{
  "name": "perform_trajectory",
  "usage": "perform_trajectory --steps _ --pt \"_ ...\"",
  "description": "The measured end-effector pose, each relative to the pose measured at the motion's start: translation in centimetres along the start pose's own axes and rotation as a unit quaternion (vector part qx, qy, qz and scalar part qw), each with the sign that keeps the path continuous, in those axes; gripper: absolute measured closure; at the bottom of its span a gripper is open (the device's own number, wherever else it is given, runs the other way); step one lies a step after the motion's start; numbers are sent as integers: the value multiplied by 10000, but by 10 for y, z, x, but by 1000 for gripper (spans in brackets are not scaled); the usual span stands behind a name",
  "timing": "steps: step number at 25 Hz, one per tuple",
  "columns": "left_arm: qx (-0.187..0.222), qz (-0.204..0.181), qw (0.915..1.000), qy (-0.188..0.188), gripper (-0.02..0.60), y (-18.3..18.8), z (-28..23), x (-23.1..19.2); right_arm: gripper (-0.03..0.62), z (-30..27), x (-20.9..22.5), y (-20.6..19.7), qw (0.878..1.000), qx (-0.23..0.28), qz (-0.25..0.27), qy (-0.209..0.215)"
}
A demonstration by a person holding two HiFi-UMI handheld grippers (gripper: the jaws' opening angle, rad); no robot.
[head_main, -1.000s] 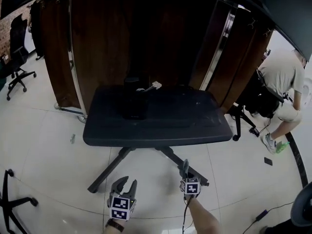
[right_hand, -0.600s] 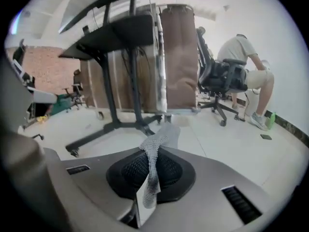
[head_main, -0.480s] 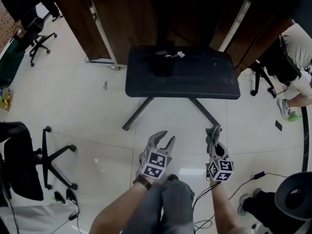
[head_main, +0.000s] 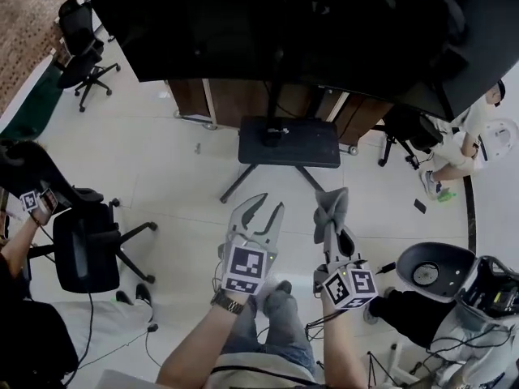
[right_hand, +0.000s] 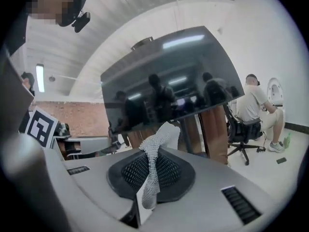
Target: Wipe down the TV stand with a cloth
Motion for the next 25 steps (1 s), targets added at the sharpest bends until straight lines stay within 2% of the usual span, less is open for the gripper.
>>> perform_trajectory --steps 3,7,10,15,19,25 --pt "444 -48 9989 104 436 65 31 18 572 32 -36 60 9986 446 -32 288" --pt "715 -156 9973 -65 436 95 50 63 572 68 -47 88 9965 731 -8 399" --pt "655 -167 9975 -181 434 93 56 94 572 85 -43 92 9969 669 -80 411" --pt "178 22 9993 -335 436 64 59 139 572 104 -32 83 9982 319 -250 452" --pt "72 -21 9993 -361 436 54 61 147 572 108 -31 80 9978 294 -319 500" --pt "166 -92 9993 -332 436 68 63 145 572 117 -17 94 9979 437 -339 351"
Point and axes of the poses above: the fingertips, and each gripper's own axes: z backward along the fingers, x to its right, y out of its top, the point moved 1 cm from there along z, backward along the fingers, and after that the axes turned 6 degrees about x, right-handed, at the moved point
